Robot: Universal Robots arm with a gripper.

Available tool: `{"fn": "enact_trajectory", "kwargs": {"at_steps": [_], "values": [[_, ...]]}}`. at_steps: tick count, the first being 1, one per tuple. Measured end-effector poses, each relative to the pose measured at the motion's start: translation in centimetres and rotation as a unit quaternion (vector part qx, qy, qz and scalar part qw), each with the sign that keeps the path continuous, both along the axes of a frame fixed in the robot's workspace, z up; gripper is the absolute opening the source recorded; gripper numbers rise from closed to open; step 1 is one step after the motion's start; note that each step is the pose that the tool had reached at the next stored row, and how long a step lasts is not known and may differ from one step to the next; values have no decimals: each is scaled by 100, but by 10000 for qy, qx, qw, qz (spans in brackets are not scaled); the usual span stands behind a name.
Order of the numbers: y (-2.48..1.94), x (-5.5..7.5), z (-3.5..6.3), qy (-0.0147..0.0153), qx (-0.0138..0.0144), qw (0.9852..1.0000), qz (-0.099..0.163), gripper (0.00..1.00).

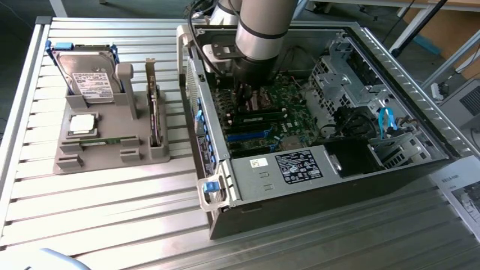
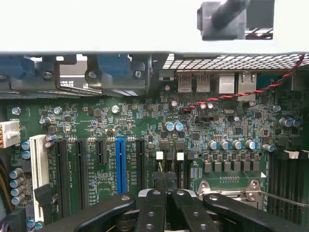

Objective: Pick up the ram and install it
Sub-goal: 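Press down the ram until it locks into place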

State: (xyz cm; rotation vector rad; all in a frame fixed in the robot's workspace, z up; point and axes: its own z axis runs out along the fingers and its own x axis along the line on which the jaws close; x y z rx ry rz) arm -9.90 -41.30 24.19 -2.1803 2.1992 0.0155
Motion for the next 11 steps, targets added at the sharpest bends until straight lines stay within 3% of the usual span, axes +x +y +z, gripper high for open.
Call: {"fn": "enact_trajectory", "kwargs": {"at_steps": [11], "values": [[0,-2,-55,-3,-1,10000,0,10]]}}
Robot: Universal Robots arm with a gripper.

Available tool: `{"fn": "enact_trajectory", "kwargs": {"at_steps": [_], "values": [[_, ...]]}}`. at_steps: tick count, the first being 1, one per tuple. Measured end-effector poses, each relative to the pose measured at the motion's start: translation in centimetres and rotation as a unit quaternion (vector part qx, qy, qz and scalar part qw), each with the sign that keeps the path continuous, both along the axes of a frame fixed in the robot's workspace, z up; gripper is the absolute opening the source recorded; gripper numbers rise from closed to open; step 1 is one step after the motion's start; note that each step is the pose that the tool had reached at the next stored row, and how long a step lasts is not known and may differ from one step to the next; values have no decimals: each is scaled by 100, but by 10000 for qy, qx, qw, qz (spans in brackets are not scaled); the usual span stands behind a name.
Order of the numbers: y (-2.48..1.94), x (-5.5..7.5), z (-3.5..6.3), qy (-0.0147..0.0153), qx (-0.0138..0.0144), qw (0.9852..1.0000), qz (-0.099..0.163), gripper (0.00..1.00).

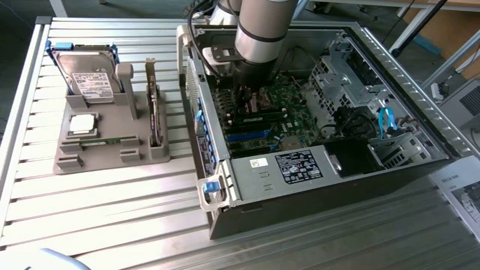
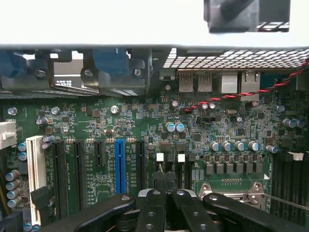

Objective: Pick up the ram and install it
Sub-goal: 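Press down the ram until it locks into place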

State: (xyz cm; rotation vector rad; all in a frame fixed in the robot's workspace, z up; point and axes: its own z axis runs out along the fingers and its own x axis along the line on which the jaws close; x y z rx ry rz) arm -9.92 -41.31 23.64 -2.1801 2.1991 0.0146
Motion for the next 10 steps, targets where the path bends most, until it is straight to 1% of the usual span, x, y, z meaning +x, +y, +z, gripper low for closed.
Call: {"fn": "enact_trajectory", "kwargs": {"at_steps": [10], "values": [[0,0,-18,-1,0,10000,0,10]]}}
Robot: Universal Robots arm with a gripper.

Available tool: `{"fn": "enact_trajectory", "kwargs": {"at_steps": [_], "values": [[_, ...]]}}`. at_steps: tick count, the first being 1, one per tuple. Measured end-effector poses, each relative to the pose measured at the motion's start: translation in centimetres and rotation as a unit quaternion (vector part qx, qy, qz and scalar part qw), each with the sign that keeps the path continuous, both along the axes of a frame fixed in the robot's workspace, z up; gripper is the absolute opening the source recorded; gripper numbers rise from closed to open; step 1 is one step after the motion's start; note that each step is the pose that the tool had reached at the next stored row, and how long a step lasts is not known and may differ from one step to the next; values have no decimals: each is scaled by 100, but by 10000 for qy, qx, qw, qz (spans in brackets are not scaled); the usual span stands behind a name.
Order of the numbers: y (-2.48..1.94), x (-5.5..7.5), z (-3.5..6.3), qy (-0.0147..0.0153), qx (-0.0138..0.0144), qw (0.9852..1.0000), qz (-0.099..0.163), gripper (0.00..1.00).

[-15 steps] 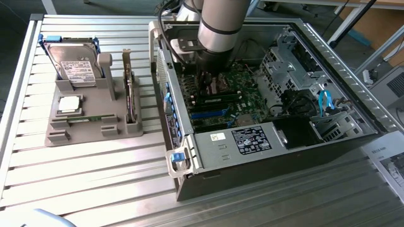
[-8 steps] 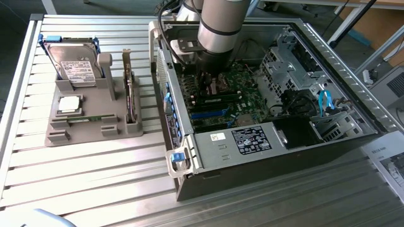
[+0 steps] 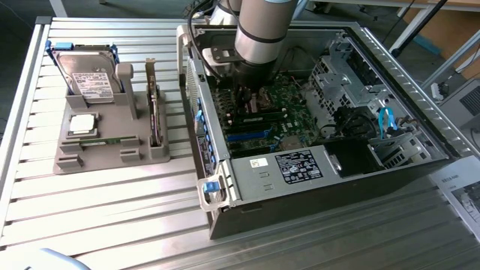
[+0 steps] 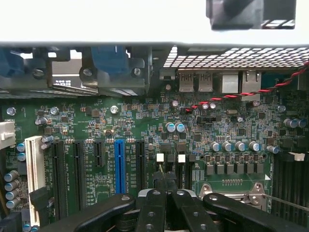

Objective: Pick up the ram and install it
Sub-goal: 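Press down the ram until it locks into place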

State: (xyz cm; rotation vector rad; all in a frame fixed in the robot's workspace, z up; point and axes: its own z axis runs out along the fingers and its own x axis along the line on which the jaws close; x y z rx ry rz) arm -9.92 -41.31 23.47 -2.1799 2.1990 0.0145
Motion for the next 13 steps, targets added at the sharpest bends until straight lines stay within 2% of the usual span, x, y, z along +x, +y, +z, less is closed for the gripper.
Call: {"fn": "enact_trajectory", "kwargs": {"at_steps": [13], "values": [[-2,-10,-16,-14,14,10000,0,10]]}}
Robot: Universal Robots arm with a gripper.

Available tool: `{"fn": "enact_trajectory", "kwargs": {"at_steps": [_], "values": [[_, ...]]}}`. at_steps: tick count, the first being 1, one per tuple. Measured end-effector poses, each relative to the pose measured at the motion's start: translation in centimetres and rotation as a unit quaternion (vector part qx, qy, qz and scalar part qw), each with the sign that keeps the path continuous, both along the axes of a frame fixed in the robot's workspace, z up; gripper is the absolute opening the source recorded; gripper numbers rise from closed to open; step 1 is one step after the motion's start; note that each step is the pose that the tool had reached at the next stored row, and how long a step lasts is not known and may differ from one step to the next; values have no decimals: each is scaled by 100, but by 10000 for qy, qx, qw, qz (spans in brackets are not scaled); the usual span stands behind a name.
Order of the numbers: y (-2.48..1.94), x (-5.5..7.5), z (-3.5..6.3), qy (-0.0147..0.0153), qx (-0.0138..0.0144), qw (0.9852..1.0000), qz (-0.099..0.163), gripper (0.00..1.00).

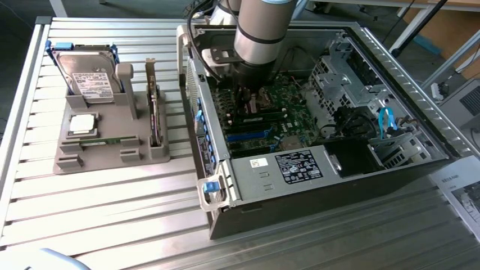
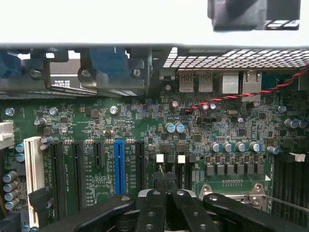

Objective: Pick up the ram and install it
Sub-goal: 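Press down the ram until it locks into place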

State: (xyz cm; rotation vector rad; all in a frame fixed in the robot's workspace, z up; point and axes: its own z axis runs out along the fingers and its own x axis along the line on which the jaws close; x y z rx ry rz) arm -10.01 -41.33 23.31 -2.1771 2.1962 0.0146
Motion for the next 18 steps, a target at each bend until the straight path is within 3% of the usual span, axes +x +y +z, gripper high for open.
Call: {"fn": "enact_trajectory", "kwargs": {"at_steps": [18], "values": [[0,0,-21,-2,3,10000,0,10]]}}
